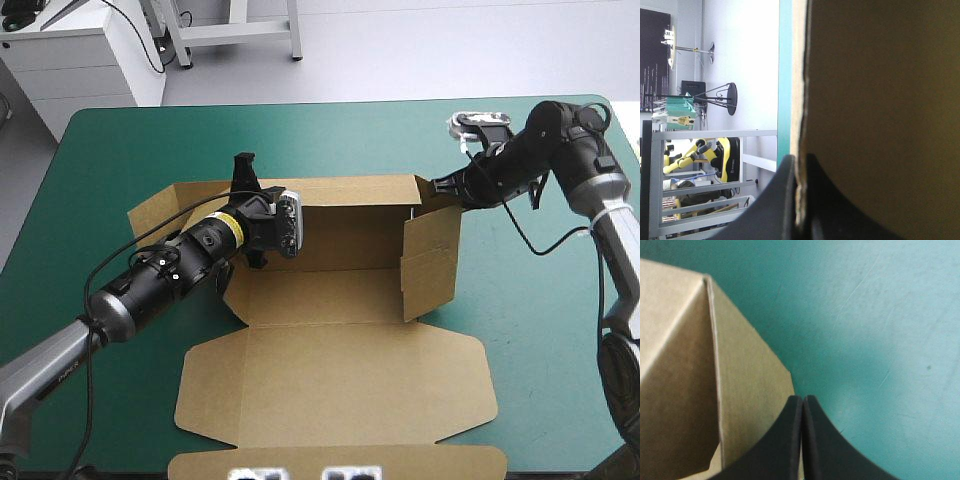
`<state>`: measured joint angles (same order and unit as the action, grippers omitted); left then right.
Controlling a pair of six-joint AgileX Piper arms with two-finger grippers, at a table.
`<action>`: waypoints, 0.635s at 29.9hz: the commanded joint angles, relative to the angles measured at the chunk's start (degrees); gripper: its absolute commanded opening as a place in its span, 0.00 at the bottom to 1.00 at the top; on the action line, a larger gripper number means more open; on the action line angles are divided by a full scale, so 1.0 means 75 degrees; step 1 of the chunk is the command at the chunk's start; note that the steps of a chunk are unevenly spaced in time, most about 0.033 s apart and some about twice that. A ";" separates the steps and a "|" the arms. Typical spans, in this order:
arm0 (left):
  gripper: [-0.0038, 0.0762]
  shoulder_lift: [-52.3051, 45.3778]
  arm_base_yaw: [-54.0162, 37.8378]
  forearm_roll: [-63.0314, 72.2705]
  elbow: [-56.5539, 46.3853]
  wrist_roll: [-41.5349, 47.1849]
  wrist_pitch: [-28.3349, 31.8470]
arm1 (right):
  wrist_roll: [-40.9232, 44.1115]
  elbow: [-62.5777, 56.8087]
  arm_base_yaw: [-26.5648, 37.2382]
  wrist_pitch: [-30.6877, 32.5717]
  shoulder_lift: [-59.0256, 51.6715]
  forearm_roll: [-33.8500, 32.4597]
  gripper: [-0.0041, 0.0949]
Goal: Fold the box
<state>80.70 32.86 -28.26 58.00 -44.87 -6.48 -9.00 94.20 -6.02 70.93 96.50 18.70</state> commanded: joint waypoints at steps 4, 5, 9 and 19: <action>0.04 -0.0247 0.0000 0.0095 0.0199 0.0189 0.0434 | -0.1132 -0.1518 0.0088 -0.1544 -0.1229 0.1027 0.02; 0.04 -0.0247 0.0000 0.0095 0.0199 0.0201 0.0434 | -0.1308 -0.1845 0.0088 -0.1883 -0.1407 0.1121 0.02; 0.04 -0.0247 0.0000 0.0095 0.0199 0.0257 0.0447 | -0.2636 -0.3658 0.0088 -0.3697 -0.2447 0.1956 0.02; 0.04 -0.0247 0.0000 0.0095 0.0199 0.0257 0.0586 | -0.7524 -0.6483 0.0088 -0.5257 -0.3252 0.6289 0.02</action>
<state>80.70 32.79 -28.26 58.00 -44.08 -6.22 -57.34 46.48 -6.01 33.44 73.97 57.61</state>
